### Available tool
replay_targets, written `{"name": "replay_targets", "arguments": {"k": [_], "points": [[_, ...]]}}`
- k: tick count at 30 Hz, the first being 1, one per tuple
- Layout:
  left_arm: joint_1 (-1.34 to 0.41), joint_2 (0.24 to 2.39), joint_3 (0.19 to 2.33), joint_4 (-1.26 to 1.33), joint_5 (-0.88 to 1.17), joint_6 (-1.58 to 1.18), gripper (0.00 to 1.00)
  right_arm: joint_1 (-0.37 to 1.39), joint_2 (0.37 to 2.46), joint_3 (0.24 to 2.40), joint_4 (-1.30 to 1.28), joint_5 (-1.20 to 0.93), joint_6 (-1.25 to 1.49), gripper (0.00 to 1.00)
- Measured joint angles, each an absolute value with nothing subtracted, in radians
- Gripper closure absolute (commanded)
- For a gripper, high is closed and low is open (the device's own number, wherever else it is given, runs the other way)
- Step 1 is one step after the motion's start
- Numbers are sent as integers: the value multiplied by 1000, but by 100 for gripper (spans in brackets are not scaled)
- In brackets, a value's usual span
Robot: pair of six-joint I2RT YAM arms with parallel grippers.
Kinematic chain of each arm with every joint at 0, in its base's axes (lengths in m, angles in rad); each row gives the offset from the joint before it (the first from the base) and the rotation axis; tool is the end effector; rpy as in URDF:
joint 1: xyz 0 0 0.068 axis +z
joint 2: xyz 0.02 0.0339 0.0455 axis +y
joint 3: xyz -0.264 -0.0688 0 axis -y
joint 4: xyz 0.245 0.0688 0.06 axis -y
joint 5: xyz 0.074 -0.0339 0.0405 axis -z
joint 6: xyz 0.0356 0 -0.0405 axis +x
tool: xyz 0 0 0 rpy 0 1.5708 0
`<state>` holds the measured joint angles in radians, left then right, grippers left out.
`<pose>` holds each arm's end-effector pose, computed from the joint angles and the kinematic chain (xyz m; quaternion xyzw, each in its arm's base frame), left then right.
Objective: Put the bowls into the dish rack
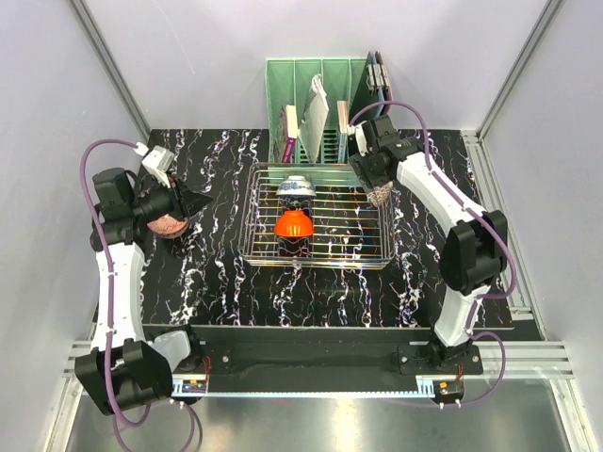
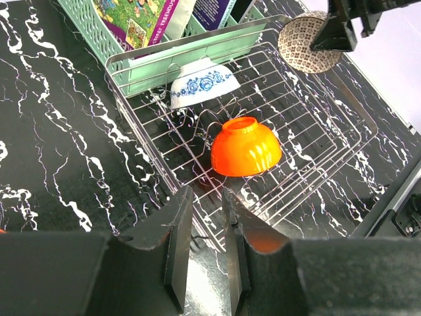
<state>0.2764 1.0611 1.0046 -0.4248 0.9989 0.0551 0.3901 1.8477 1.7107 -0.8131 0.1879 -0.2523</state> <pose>0.2216 0.0317 0.3468 0.1638 0.7736 -0.3290 0.5163 0.3784 0.1484 0.3048 -0.2721 0.9086 -0.0682 0.3095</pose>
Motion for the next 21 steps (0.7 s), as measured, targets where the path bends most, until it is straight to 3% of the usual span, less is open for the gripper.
{"name": "replay_targets", "arguments": {"k": [21], "points": [[328, 1037, 973, -451, 1003, 117, 73, 533, 2027, 1691, -667, 482, -387, 100]]}}
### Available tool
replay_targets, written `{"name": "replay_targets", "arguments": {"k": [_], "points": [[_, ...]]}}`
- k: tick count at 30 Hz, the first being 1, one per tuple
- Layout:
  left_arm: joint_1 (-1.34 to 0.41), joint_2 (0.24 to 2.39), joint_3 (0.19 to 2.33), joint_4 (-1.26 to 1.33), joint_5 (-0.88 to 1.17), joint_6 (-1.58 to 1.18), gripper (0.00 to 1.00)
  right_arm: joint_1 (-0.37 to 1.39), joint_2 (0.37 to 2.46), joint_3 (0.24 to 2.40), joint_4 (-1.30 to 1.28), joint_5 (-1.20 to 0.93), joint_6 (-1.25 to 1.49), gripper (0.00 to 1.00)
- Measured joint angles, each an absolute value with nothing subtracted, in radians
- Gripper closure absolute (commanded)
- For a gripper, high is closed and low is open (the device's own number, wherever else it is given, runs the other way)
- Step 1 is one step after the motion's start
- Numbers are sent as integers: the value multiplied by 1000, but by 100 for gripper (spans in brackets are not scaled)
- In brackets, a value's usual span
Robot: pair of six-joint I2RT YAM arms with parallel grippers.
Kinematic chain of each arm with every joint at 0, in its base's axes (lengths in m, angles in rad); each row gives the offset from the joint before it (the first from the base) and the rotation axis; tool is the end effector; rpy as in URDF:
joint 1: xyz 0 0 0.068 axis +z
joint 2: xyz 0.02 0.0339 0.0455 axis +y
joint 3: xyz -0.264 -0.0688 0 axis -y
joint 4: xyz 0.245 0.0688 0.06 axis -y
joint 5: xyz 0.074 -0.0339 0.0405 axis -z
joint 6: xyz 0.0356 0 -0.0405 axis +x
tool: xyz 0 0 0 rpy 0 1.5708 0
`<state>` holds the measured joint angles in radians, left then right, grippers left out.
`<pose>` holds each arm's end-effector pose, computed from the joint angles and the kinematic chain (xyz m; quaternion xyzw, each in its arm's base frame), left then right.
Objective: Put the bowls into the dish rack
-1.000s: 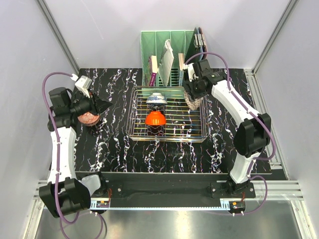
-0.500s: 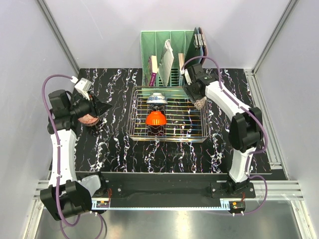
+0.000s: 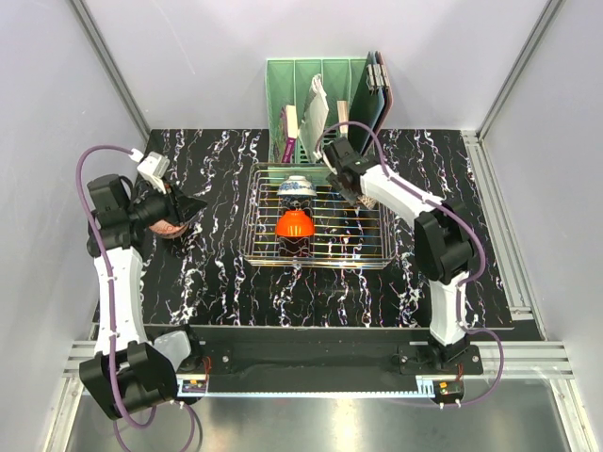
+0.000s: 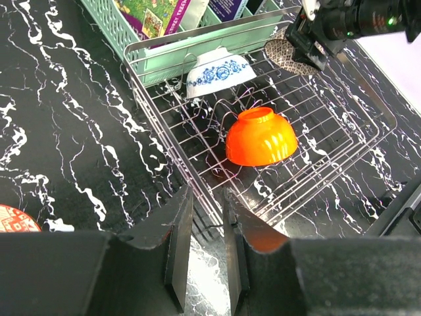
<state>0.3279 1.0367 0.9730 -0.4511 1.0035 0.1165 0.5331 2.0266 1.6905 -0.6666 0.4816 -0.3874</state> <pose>0.2132 0.0408 0.3392 0.1611 0.7787 -0.3079 0.5224 0.3908 0.2115 0.2374 -0.3542 0.8649 -0.2085 0.2881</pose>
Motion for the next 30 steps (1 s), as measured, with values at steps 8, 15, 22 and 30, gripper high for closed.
{"name": "replay_targets", "arguments": {"k": [8, 15, 22, 30], "points": [[353, 1034, 971, -471, 1018, 139, 73, 597, 2044, 1621, -558, 656, -482, 100], [374, 1019, 970, -485, 1028, 164, 74, 608, 2048, 1547, -436, 764, -580, 100], [382, 1018, 970, -485, 1041, 170, 74, 613, 2058, 1507, -347, 810, -649, 100], [397, 1018, 970, -486, 1046, 177, 74, 638, 2082, 1475, -270, 875, -710, 87]]}}
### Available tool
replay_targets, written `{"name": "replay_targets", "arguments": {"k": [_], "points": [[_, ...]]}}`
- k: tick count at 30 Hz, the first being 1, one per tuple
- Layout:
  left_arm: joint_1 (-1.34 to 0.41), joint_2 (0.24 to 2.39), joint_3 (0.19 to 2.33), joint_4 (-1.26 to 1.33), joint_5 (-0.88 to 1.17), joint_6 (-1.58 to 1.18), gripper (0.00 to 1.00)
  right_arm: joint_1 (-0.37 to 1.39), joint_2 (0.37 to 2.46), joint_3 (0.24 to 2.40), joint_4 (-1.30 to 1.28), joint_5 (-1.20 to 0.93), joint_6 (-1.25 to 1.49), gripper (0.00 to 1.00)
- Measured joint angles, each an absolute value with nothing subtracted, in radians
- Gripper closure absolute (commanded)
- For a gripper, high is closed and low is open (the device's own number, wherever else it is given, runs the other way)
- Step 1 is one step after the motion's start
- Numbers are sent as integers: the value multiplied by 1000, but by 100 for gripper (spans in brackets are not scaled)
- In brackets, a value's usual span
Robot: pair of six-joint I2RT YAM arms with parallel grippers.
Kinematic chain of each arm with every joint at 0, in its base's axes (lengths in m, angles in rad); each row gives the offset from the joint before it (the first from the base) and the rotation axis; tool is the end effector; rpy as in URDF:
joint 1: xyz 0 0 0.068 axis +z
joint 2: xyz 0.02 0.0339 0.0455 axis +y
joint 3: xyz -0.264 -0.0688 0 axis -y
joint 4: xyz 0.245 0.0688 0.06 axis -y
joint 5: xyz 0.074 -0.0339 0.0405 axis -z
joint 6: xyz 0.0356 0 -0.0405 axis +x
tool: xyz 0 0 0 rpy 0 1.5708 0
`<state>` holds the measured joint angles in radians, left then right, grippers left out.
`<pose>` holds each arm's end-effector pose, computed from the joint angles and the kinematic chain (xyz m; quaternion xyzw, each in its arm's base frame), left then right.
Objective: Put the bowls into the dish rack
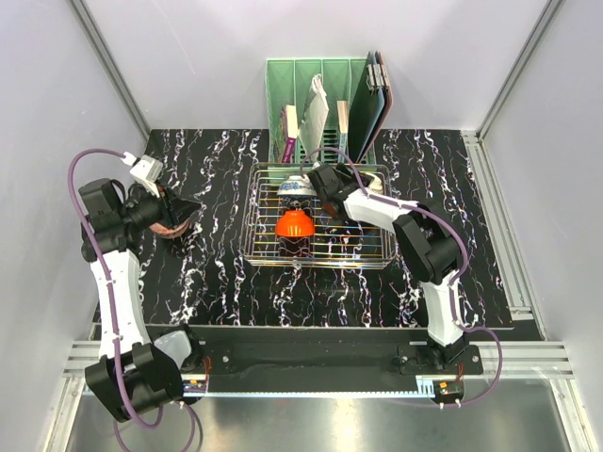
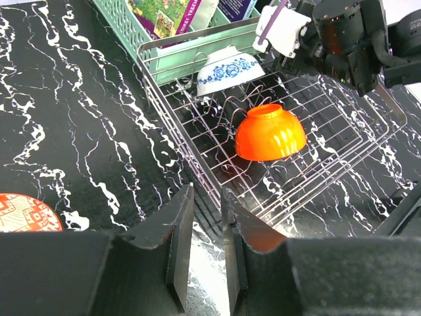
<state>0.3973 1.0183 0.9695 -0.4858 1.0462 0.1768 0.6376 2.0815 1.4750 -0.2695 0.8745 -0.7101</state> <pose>0.2038 0.0521 0.3394 0.1631 0.7752 -0.2948 0.5343 0.3751 0.2439 0.1791 -0.4189 0.7556 -0.4091 0.2938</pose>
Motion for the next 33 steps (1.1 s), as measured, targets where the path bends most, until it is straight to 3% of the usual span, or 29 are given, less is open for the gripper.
{"name": "replay_targets", "arguments": {"k": [6, 9, 14, 17, 29, 33], "points": [[412, 1018, 970, -510, 1050, 191, 74, 653, 2086, 1442, -217, 908, -734, 60], [419, 1018, 970, -525, 1052, 196, 74, 660, 2086, 1423, -192, 926, -740, 39], [426, 1018, 970, -532, 1057, 204, 74, 668, 2082, 1396, -158, 939, -739, 28], [430, 1018, 970, -533, 1060, 207, 74, 670, 2077, 1382, -158, 916, -708, 16], [442, 1018, 970, -543, 1068, 210, 74, 668, 2062, 1363, -263, 812, -618, 0], [443, 1018, 970, -544, 1071, 210, 74, 667, 2049, 1363, -287, 776, -619, 0]]}}
